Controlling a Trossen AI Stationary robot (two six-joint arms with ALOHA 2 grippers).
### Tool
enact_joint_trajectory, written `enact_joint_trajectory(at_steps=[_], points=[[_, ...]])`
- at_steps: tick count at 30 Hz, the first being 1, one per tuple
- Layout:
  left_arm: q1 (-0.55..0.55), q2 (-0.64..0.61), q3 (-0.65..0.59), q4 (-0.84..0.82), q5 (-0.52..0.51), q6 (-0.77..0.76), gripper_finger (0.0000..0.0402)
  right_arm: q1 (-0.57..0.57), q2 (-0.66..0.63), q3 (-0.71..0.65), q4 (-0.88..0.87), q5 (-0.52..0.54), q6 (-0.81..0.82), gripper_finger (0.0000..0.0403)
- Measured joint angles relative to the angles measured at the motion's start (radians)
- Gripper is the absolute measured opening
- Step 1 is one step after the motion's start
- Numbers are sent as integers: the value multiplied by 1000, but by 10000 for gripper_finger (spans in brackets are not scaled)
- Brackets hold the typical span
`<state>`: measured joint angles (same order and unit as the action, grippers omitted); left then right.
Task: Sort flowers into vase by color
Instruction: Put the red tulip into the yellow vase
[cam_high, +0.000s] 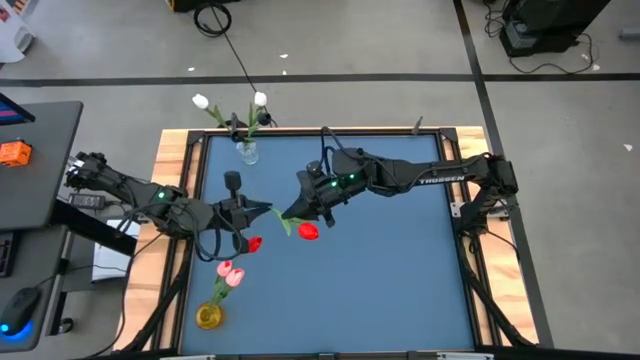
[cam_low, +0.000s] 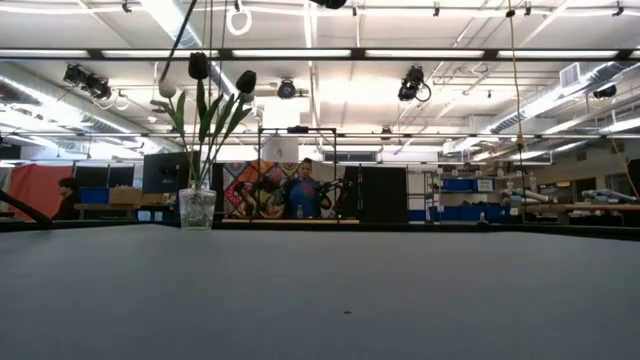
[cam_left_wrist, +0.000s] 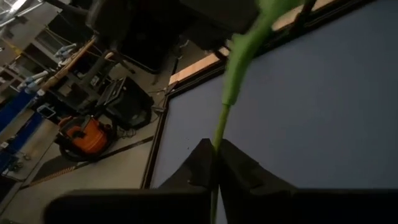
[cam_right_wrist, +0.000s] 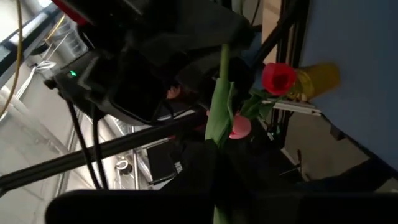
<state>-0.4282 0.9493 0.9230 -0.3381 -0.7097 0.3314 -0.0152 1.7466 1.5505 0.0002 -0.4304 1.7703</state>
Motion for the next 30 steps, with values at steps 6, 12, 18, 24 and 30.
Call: enact_joint_trajectory(at_steps=[6, 12, 18, 24, 30], points=[[-2, -10, -1, -27, -34, -5, 9, -17, 0, 1, -49, 35, -142, 35], [-3, -66, -1, -121, -37, -104, 7, -41, -21, 1, -62, 139, -274, 72], [-4, -143, 0, -144, -37, -138, 6, -82, -97, 0, -87, 220, -412, 123], [-51, -231, 0, -149, -30, -185, 5, -92, -224, 0, -218, 433, -687, 150], [-99, -274, 0, -180, -38, -266, 4, -1, -358, 0, -445, 776, -954, 148]])
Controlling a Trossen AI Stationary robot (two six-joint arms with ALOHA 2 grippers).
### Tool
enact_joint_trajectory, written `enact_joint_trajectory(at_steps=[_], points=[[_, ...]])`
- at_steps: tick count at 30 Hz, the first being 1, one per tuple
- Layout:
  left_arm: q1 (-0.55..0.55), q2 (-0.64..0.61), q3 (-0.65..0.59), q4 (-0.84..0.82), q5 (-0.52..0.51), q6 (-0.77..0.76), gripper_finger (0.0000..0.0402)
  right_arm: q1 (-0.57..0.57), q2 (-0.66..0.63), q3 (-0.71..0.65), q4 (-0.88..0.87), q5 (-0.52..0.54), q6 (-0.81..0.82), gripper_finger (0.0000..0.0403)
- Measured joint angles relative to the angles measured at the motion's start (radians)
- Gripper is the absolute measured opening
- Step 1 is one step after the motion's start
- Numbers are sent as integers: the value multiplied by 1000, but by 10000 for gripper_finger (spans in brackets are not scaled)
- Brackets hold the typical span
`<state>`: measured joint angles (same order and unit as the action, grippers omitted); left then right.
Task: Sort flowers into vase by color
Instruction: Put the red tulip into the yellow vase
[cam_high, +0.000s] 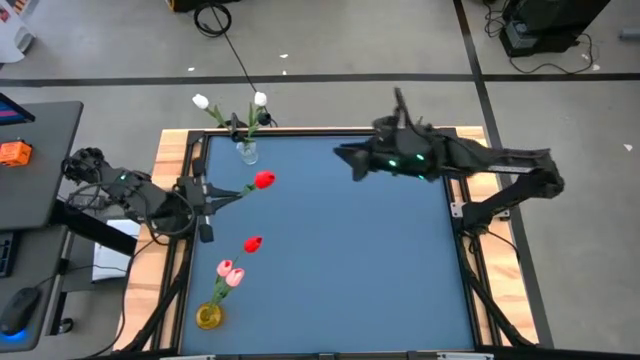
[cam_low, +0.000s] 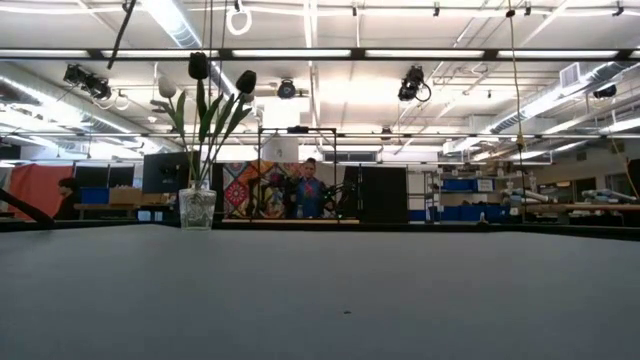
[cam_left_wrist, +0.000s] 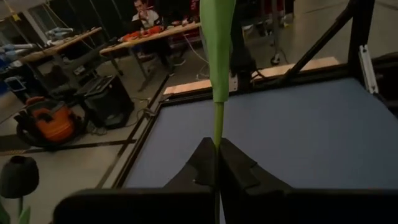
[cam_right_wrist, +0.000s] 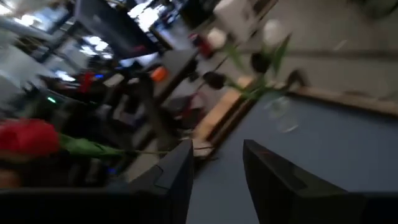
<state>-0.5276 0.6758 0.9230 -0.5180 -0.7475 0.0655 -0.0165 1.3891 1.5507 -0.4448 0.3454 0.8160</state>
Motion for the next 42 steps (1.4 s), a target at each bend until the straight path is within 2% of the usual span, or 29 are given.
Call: enact_joint_trajectory(at_steps=[6, 13, 17, 21, 26, 30, 35, 39, 42], points=[[-5, -5, 0, 114, 0, 6, 4, 166, -94, 0, -103, 305, -207, 147], [-5, -3, 0, 250, -1, 58, 4, 344, -152, 0, -157, 566, -382, 132], [-5, 5, 0, 271, -4, 38, 4, 378, -185, 0, -264, 693, -473, 130], [-2, 25, 0, 237, -45, 14, 4, 376, -210, 0, -375, 650, -332, 128], [9, 46, -1, 237, -46, -16, 4, 411, -234, -7, -456, 679, -326, 105], [9, 46, -1, 237, -45, -26, 4, 436, -293, -92, -426, 656, -336, 77], [9, 52, -1, 236, -52, -29, 4, 461, -420, -294, -155, 575, -433, 55], [9, 51, -1, 237, -52, -30, 4, 434, -569, -491, 120, 365, -517, 48], [9, 51, -1, 237, -52, -29, 4, 390, -682, -620, 228, 205, -526, 40]])
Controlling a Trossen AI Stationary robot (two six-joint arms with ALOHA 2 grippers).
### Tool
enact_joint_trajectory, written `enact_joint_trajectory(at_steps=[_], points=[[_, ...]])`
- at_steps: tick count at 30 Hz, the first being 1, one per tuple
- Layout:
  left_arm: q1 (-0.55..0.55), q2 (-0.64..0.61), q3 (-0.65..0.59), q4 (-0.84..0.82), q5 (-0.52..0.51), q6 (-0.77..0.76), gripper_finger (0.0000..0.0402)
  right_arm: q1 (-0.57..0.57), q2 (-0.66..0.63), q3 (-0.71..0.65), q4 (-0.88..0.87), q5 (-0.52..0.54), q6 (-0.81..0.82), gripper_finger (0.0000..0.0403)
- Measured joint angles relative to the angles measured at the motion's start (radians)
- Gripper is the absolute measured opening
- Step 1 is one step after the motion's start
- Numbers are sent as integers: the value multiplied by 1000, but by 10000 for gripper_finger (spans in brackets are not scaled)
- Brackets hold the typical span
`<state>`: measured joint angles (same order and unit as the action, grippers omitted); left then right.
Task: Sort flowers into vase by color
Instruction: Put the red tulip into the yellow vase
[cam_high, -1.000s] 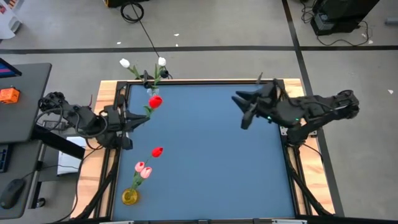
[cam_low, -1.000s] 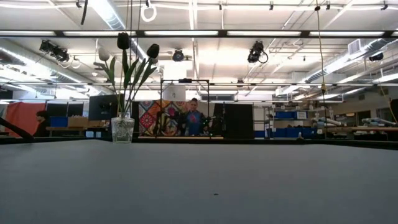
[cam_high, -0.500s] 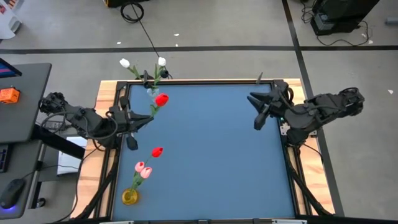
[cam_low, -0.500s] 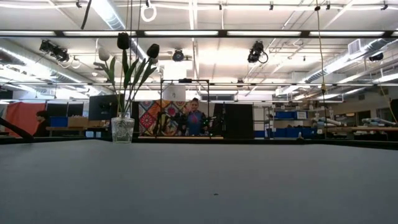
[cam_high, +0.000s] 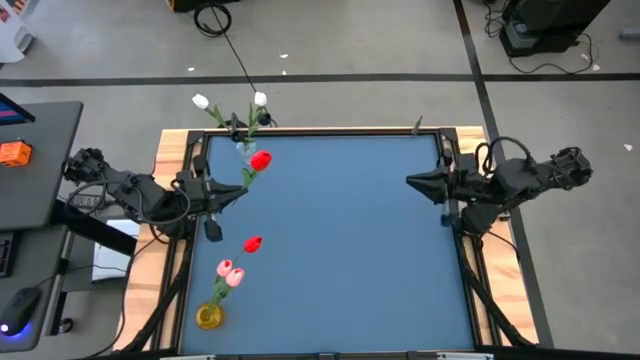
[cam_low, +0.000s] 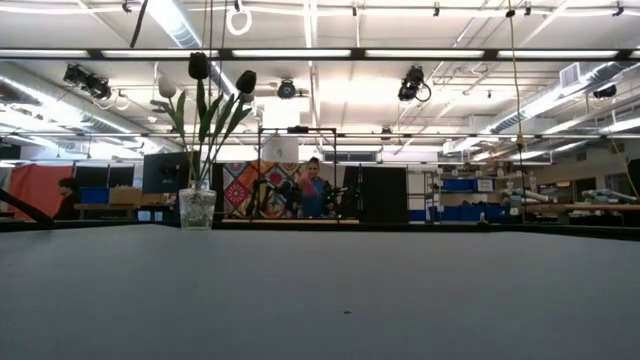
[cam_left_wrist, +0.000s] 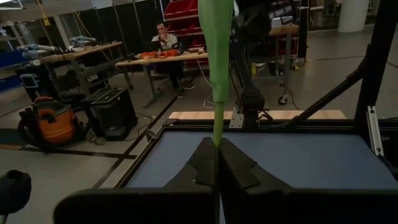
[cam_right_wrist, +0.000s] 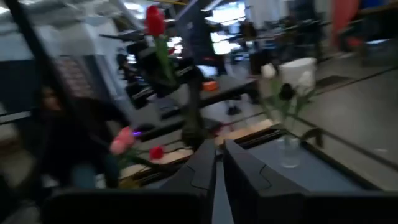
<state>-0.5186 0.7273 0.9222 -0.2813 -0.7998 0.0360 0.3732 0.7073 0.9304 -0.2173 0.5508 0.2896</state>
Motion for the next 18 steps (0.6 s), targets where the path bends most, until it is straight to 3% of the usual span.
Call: enact_joint_trajectory(at_steps=[6, 14, 18], points=[[0, 0, 0, 0, 0, 0, 4, -100, -155, -150, 14, -167, 28, 22], [0, 0, 0, 0, 0, -20, 4, -229, -190, -250, 0, -425, 47, 15], [0, 0, 0, -2, 0, -26, 4, -278, -234, -292, -1, -489, 40, 17]])
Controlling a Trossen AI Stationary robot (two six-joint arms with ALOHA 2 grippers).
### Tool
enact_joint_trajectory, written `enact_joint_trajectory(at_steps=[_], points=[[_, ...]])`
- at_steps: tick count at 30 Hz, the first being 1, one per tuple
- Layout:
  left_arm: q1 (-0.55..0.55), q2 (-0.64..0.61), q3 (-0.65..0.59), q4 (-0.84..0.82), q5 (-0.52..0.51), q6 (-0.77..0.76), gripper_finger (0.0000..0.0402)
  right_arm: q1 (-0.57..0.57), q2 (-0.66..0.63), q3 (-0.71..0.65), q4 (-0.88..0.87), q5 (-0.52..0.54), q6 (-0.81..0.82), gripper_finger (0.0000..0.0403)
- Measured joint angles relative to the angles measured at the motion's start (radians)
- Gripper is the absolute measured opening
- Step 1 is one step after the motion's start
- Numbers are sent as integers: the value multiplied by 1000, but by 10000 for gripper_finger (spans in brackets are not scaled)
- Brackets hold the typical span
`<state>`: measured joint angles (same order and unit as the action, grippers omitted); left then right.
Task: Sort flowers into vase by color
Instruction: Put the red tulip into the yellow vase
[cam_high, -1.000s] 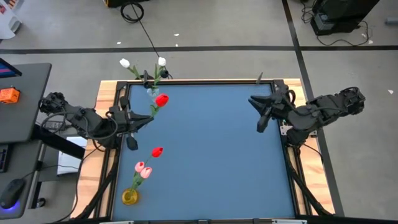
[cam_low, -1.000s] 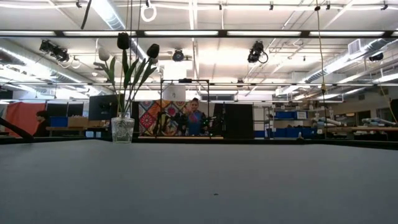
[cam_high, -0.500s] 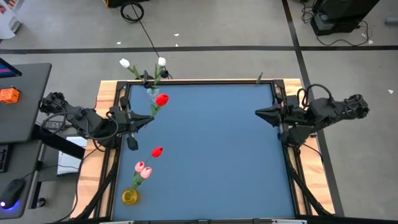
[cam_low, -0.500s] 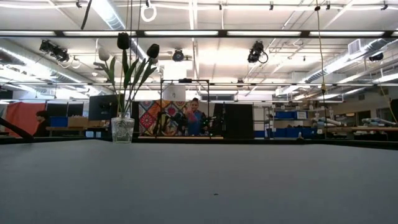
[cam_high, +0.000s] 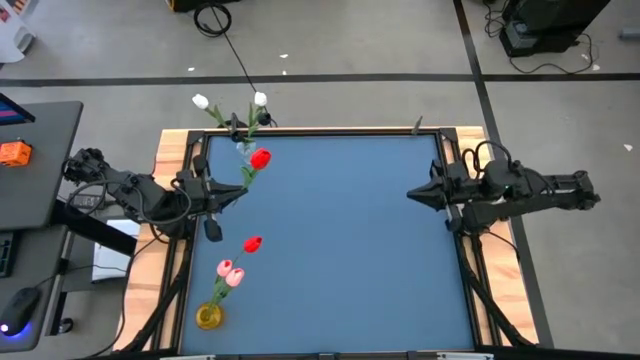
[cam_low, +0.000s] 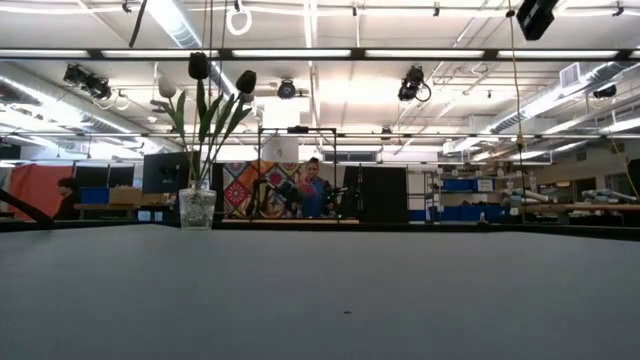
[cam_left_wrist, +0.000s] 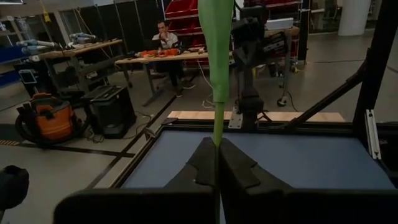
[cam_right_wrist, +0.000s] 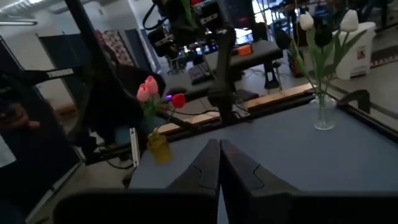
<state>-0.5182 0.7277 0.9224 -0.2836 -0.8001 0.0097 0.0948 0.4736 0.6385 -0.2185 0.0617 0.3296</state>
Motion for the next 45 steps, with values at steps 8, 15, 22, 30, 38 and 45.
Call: enact_joint_trajectory(at_steps=[8, 15, 22, 30, 38, 45], points=[[0, 24, 0, -46, -19, -48, 4, -66, -57, -60, -4, -115, -18, 18], [0, 25, 0, -42, -18, -53, 4, -69, -55, -60, 0, -31, -12, 19], [-1, 4, 0, -156, -18, -47, 4, -69, -55, -60, 0, -2, -12, 19], [-41, -144, -7, -231, -17, 9, 4, -69, -55, -60, 0, -2, -11, 19], [-101, -387, -220, -110, 201, -24, 4, -69, -55, -59, 0, -3, -11, 19], [-132, -495, -302, -51, 656, -20, 4, -69, -55, -59, 1, -3, -11, 19]])
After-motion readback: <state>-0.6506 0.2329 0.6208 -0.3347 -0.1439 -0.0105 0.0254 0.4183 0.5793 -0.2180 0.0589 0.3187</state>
